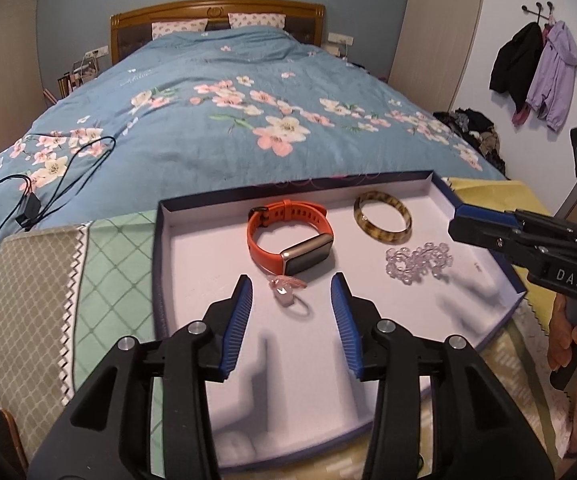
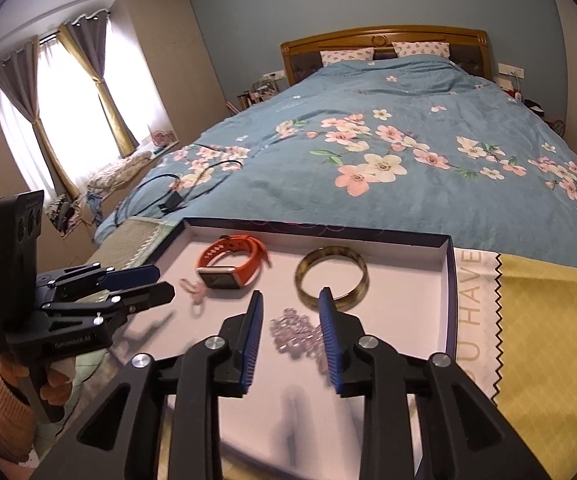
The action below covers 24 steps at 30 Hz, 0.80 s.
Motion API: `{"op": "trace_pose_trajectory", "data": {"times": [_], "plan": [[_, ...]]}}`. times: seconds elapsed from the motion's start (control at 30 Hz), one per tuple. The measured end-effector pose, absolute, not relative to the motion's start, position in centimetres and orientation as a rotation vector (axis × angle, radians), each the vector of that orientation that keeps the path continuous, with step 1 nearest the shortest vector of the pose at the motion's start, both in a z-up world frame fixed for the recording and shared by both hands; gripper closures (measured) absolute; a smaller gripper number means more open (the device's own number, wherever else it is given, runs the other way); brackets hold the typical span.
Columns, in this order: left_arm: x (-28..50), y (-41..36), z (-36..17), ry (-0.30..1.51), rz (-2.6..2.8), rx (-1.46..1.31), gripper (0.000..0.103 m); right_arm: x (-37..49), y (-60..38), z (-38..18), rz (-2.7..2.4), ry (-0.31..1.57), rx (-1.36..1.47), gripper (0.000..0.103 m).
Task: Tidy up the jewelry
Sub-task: 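Carry the hair tie and crystal bracelet into the box and release both, then grasp the black ring with the left tool while the right tool grasps the red beaded necklace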
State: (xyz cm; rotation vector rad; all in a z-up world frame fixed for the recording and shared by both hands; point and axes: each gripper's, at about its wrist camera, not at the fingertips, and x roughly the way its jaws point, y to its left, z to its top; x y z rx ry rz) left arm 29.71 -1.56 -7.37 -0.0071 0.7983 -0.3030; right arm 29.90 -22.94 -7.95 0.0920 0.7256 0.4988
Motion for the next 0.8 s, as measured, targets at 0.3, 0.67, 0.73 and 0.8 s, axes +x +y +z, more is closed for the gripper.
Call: {"op": "trace_pose_trajectory", "data": {"times": [0.3, 0.67, 0.73, 0.8], "plan": [[23.2, 0.2, -4.0, 0.682, -0.346, -0.013, 0.059, 24.2, -22.8, -6.4, 0.594, 0.695, 0.039, 0.066], [17.5, 1.2, -5.6, 0.701, -0.351, -0.005, 0.058, 18.4, -22.8, -9.6, 0.589, 0.784, -0.046, 0.066], [16.8, 1.4, -6.0, 0.709, -0.351, -0.016, 0.058, 17.7, -22.9, -10.2, 0.587, 0.802, -0.041, 0.066], [16.1, 1.5, -6.4, 0.715, -0.35, -0.014, 0.058, 17.1, -23.0, -10.8, 0.587, 0.82, -0.035, 0.066]]}}
